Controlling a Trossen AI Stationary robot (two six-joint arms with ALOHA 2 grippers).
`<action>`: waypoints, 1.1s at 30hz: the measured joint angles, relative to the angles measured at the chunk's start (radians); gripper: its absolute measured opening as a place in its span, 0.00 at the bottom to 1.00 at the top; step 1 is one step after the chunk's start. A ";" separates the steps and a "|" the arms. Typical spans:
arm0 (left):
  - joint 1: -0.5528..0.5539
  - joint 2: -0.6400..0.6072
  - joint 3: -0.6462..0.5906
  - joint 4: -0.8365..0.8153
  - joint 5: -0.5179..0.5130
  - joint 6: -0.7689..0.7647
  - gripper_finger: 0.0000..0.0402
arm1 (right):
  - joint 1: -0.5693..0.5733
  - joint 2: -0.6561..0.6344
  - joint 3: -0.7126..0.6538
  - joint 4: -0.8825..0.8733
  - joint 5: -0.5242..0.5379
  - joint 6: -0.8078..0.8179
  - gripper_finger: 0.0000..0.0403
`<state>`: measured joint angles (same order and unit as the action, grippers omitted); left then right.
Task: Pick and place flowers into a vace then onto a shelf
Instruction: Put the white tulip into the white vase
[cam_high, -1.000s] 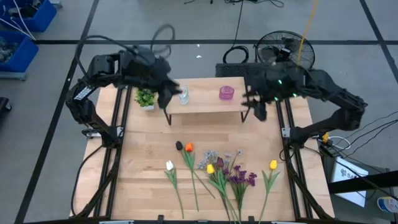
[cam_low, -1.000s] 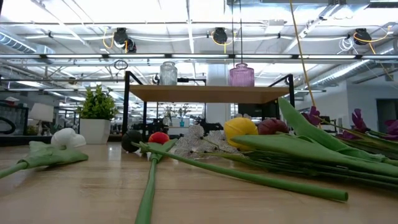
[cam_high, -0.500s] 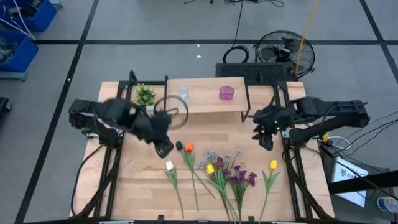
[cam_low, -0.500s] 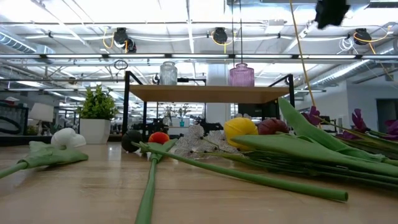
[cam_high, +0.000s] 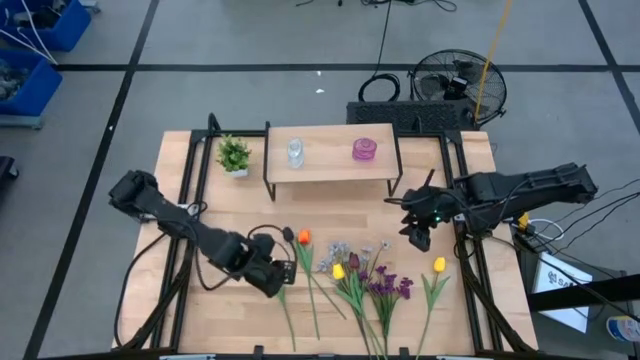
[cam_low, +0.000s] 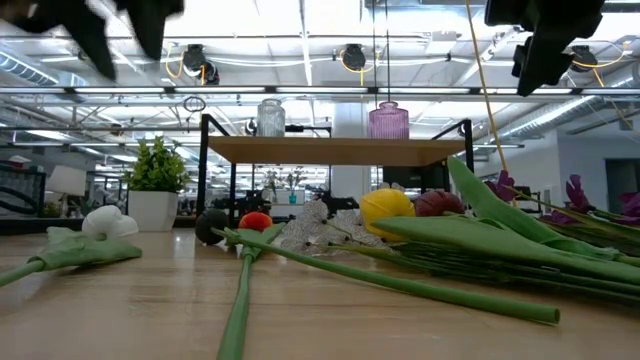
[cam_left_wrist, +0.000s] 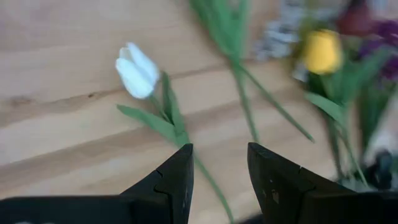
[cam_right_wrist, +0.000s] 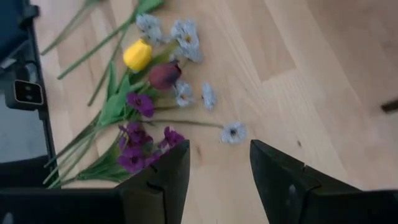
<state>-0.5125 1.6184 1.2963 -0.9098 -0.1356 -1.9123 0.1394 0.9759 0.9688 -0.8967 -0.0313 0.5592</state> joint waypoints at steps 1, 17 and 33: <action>0.000 0.000 -0.050 0.048 0.000 -0.029 0.38 | 0.000 -0.003 -0.007 0.021 0.001 -0.007 0.40; 0.048 0.000 -0.432 0.386 -0.028 -0.074 0.38 | 0.000 -0.003 -0.022 0.175 0.008 -0.074 0.40; 0.122 0.000 -0.437 0.495 0.029 0.140 0.04 | 0.000 -0.003 -0.022 0.175 0.008 -0.074 0.40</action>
<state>-0.3904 1.6184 0.8589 -0.4144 -0.1066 -1.7728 0.1390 0.9730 0.9470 -0.7216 -0.0235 0.4854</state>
